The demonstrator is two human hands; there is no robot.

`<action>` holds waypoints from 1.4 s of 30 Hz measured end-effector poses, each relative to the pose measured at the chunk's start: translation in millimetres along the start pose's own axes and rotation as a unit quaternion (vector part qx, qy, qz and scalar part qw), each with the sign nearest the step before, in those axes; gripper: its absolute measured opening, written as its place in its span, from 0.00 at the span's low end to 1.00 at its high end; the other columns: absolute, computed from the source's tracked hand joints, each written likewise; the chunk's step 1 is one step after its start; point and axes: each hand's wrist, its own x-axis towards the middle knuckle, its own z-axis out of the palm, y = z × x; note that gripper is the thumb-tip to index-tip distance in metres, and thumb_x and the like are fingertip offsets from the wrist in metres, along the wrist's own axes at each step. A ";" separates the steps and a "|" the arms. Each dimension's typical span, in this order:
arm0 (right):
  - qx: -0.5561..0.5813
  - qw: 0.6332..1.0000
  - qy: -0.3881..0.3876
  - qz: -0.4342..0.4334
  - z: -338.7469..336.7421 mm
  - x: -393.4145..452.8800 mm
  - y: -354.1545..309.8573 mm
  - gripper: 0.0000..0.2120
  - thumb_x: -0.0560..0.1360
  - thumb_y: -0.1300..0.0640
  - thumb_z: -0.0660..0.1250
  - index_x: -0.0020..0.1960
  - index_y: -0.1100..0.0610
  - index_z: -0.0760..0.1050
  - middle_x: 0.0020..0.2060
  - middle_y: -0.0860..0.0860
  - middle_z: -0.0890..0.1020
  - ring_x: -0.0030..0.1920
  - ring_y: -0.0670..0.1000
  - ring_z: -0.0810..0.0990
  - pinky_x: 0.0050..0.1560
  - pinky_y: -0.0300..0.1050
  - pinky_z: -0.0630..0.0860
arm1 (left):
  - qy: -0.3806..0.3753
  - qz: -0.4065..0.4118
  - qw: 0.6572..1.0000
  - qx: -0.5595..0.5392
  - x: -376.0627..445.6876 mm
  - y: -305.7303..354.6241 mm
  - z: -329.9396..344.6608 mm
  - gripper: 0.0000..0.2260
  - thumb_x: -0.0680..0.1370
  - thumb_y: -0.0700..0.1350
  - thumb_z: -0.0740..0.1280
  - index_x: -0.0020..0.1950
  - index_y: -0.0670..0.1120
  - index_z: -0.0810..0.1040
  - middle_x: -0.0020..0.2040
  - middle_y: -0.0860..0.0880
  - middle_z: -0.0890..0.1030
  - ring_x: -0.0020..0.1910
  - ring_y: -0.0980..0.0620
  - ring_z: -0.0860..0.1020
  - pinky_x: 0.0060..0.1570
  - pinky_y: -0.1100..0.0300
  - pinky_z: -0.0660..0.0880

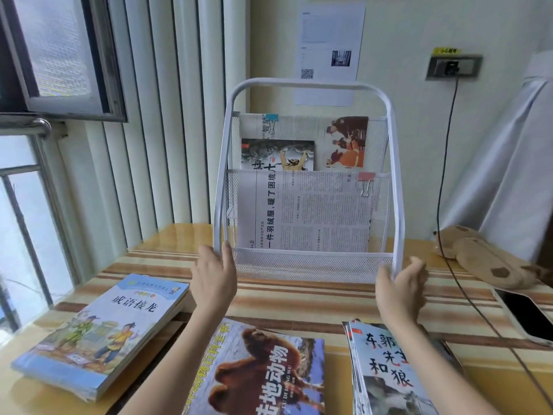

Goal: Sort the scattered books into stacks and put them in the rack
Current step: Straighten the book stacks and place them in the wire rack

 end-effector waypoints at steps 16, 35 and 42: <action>-0.191 0.960 -0.091 -0.182 94.9 98.9 -208.5 0.35 0.76 0.36 0.56 0.67 0.64 0.56 0.45 0.54 0.82 0.46 0.57 0.80 0.55 0.54 0.72 | -0.012 0.224 0.943 0.247 140.4 157.0 -19.1 0.14 0.77 0.41 0.55 0.62 0.40 0.65 0.61 0.41 0.70 0.59 0.43 0.70 0.61 0.45 0.63; 0.130 0.976 0.033 -0.169 -72.4 40.5 -102.5 0.16 0.77 0.53 0.65 0.60 0.60 0.69 0.41 0.45 0.72 0.37 0.38 0.76 0.31 0.31 0.69 | -0.093 0.269 0.926 -0.247 -30.4 199.7 -22.2 0.08 0.81 0.47 0.60 0.49 0.42 0.67 0.32 0.51 0.72 0.28 0.52 0.71 0.26 0.60 0.63; -0.148 0.973 -0.163 0.074 -108.5 -21.3 53.3 0.23 0.76 0.57 0.66 0.69 0.62 0.68 0.64 0.60 0.73 0.63 0.59 0.72 0.55 0.46 0.69 | -0.343 0.173 0.923 0.008 -157.9 117.6 63.3 0.11 0.80 0.47 0.59 0.56 0.40 0.68 0.51 0.36 0.80 0.50 0.34 0.77 0.39 0.51 0.68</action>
